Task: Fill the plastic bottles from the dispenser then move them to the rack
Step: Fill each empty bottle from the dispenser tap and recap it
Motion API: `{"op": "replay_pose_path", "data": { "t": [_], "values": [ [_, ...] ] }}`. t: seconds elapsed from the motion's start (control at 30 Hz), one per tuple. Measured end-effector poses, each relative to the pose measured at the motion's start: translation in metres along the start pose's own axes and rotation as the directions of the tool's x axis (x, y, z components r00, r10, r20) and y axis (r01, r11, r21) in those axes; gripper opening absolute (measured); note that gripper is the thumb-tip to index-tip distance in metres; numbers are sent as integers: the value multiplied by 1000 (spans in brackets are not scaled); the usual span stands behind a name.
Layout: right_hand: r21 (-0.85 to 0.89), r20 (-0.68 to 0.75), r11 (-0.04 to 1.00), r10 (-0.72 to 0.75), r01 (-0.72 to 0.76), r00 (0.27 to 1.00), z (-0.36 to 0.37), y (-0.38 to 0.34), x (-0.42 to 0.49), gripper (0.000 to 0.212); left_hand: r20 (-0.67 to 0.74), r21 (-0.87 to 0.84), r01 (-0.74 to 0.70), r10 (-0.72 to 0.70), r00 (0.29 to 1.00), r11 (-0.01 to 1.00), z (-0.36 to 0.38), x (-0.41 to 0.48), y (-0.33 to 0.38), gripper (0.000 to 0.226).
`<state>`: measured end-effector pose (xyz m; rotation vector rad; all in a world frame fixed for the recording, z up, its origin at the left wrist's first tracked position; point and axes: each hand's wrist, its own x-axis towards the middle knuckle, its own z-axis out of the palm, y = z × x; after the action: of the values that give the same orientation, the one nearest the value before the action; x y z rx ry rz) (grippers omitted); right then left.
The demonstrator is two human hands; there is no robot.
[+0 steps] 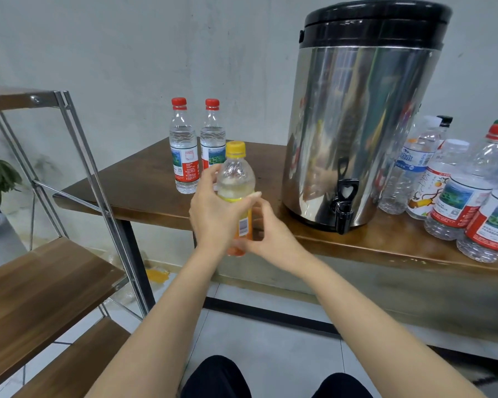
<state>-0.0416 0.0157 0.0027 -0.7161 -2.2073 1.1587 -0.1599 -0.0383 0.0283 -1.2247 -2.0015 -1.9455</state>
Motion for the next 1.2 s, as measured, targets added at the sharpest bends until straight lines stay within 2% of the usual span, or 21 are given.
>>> {"op": "replay_pose_path", "data": {
  "t": [0.1, 0.23, 0.33, 0.43, 0.57, 0.83, 1.2],
  "values": [
    [37, -192, 999, 19, -12, 981, 15, -1, 23, 89, 3, 2, -45, 45, 999, 999, 14, 16, 7, 76],
    [-19, -344, 999, 28, -37, 939, 9, 0, 56, 60, 120, -18, -117, 118, 986, 993, 28, 34, -11, 89],
    [-21, -422, 999, 33, -46, 906, -4, 1, 78, 69, 95, 164, -129, 114, 989, 978, 28, 46, -47, 79],
    [-47, -432, 995, 57, -86, 900, -11, 8, 98, 71, 2, 375, -18, 18, 1000, 927, 25, 54, -81, 71],
    [-105, -434, 982, 98, -158, 895, -8, 21, 117, 74, 20, 529, 19, -35, 999, 848, 29, 72, -102, 73],
    [-91, -432, 986, 85, -137, 898, 5, 42, 160, 80, -2, 583, 47, -56, 998, 811, 34, 94, -143, 81],
    [-102, -426, 983, 98, -155, 899, 15, 51, 212, 84, -42, 561, 60, -44, 998, 826, 36, 97, -147, 79]
  ]
}}
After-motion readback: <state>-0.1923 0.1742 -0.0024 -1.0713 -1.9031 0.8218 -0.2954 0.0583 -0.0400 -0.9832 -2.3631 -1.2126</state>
